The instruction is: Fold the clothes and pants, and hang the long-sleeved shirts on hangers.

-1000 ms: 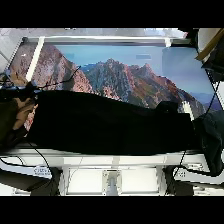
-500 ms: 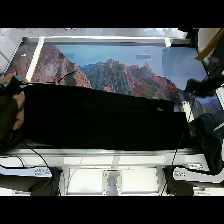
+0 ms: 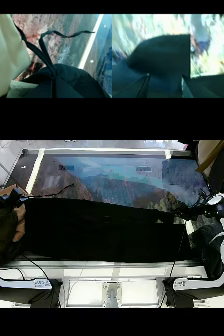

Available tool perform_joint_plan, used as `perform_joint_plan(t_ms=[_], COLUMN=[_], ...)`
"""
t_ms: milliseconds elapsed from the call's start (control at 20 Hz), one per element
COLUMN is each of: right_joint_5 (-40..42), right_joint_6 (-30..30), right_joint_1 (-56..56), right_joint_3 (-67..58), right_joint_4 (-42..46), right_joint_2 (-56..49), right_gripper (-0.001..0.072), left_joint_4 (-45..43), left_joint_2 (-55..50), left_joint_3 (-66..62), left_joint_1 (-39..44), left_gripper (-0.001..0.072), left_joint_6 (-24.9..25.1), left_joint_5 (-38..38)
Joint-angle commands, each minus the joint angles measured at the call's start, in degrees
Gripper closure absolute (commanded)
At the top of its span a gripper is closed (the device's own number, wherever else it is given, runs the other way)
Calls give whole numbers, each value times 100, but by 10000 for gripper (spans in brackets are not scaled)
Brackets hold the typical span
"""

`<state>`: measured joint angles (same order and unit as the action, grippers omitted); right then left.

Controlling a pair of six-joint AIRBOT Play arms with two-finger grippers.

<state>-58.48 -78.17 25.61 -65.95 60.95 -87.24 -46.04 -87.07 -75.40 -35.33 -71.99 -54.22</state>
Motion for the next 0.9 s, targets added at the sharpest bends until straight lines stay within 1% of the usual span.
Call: perform_joint_plan(t_ms=[0, 150, 400, 500, 600, 700, 750, 800, 850], right_joint_5=[236, 562, 599, 549, 533, 380, 304, 168, 48], right_joint_6=[546, 546, 597, 874, 988, 1432, 1545, 1668, 1687], right_joint_1=[164, 203, 345, 313, 280, 280, 280, 282, 282], right_joint_3=[-26, -26, -26, -26, -26, -28, -28, -28, -28], right_joint_4=[-612, -503, -557, -765, -1051, -1554, -1775, -1923, -1934], right_joint_2=[-431, -535, -778, -892, -1019, -1060, -1060, -1060, -1060], right_gripper=[254, 263, 263, 263, 263, 265, 283, 361, 489], left_joint_4=[2, 0, -26, -44, -42, -42, -42, -42, -42], left_joint_2=[4, 4, -2, -4, -4, -4, -4, -4, -4], left_joint_3=[-4, -4, -4, -4, -4, -4, -4, -4, -4], left_joint_1=[0, 0, 0, 0, 0, -2, 0, 0, 0], left_gripper=[688, 687, 687, 688, 687, 687, 687, 687, 688], left_joint_6=[-2, -2, 0, 0, -2, -2, -2, 0, -2], left_joint_5=[-68, -92, -90, -90, -94, -92, -92, -92, -94])
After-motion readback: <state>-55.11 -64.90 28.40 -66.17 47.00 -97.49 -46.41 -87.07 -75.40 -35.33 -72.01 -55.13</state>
